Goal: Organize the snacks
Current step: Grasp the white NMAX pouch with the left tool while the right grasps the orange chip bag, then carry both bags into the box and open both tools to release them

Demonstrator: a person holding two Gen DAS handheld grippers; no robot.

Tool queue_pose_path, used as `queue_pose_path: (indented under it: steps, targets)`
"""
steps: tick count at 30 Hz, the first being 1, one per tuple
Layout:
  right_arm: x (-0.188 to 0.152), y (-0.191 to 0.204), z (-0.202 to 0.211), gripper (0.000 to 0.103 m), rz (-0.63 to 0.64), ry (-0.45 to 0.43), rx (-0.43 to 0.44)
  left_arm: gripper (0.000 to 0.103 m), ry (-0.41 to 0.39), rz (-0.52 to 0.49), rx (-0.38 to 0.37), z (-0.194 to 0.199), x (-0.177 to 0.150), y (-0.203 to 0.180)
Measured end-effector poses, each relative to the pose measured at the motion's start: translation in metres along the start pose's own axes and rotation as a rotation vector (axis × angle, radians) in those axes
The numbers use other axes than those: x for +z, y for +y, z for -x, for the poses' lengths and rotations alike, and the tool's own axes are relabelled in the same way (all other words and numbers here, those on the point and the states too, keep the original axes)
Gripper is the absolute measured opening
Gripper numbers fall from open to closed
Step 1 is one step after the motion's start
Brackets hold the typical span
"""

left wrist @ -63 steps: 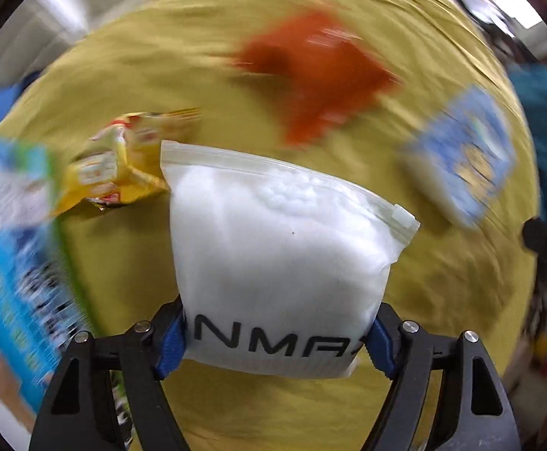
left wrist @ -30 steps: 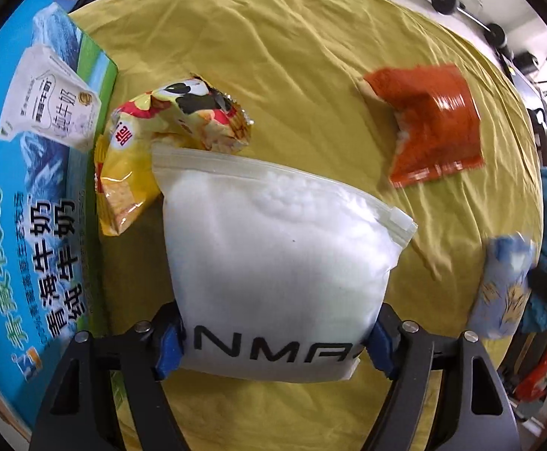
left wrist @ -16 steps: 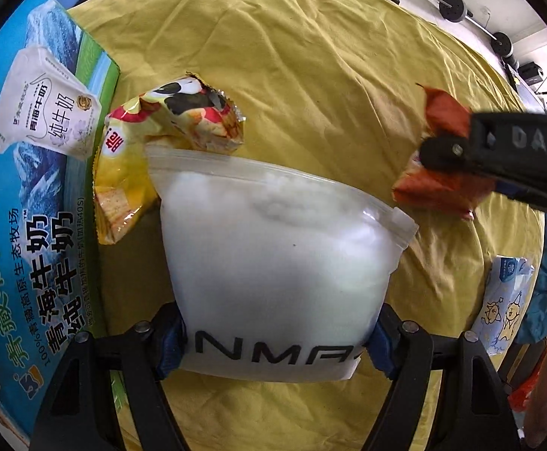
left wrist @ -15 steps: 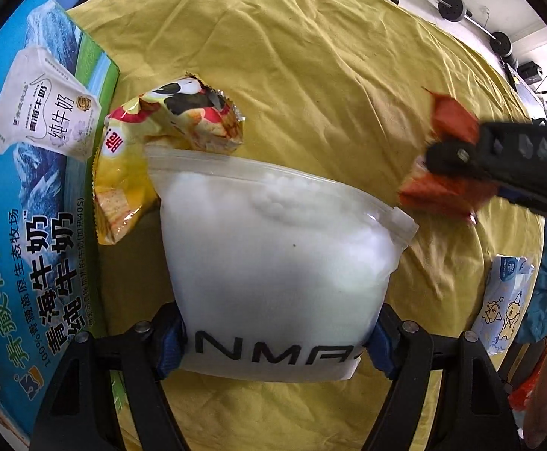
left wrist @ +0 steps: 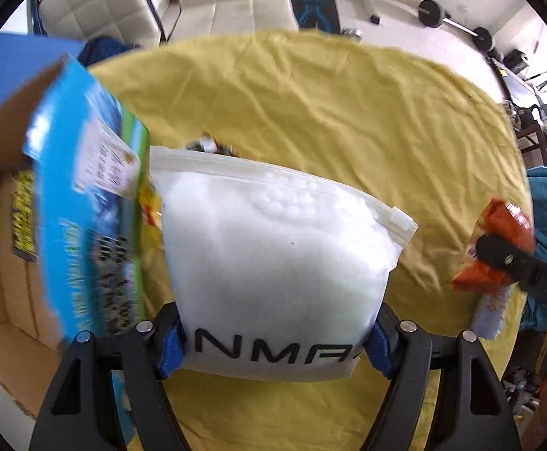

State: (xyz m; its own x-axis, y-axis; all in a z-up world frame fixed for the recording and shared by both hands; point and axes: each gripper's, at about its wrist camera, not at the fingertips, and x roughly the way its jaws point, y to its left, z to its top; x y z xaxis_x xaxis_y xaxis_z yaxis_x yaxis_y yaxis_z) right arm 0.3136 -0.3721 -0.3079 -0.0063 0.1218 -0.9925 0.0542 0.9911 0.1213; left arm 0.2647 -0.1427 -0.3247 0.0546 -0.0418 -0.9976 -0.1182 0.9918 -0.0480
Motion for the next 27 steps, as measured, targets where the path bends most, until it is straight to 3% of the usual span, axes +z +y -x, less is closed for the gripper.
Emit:
queue_pose_path:
  steps: [2, 12, 21, 27]
  targets:
    - [-0.030, -0.014, 0.027, 0.037, -0.002, -0.015, 0.013, 0.074, -0.040, -0.022, 0.003, 0.020, -0.002, -0.004]
    - [-0.068, 0.028, 0.087, 0.037, 0.015, -0.104, 0.098, 0.074, -0.210, -0.061, -0.053, 0.118, -0.021, 0.020]
    - [-0.104, 0.149, 0.127, 0.037, 0.120, -0.149, 0.199, 0.074, -0.265, -0.032, -0.121, 0.177, -0.038, 0.111]
    - [-0.120, 0.241, 0.120, 0.037, 0.206, -0.122, 0.222, 0.074, -0.275, 0.013, -0.072, 0.195, -0.046, 0.208]
